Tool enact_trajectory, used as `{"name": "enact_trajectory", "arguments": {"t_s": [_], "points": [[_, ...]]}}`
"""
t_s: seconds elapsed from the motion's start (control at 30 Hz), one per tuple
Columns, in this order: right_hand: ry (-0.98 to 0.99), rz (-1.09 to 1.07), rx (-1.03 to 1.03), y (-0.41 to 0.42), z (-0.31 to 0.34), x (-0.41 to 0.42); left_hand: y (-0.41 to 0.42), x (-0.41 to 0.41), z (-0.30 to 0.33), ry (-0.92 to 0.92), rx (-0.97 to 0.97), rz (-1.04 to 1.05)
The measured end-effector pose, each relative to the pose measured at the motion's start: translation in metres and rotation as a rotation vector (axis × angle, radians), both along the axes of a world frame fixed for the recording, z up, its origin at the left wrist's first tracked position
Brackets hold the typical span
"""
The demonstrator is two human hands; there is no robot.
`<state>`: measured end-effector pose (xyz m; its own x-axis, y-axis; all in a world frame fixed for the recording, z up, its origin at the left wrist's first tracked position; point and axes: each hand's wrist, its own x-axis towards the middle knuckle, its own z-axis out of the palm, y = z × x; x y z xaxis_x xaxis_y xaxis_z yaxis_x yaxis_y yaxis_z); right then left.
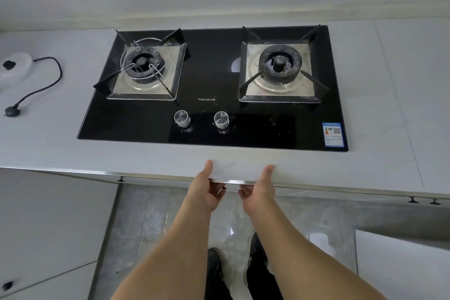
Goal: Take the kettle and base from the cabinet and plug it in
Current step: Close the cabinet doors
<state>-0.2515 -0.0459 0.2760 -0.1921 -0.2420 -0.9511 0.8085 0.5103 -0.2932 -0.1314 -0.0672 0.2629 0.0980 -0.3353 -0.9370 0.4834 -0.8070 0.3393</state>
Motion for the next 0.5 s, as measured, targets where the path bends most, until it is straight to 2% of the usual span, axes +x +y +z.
{"name": "enact_trajectory", "arguments": {"t_s": [0.37, 0.5], "points": [[0.086, 0.057, -0.034, 0.006, -0.003, 0.005, 0.000, 0.009, 0.007, -0.029, 0.040, -0.112], [0.045, 0.085, -0.010, 0.003, 0.018, 0.002, -0.001, 0.015, 0.029, -0.086, 0.042, -0.286]]}}
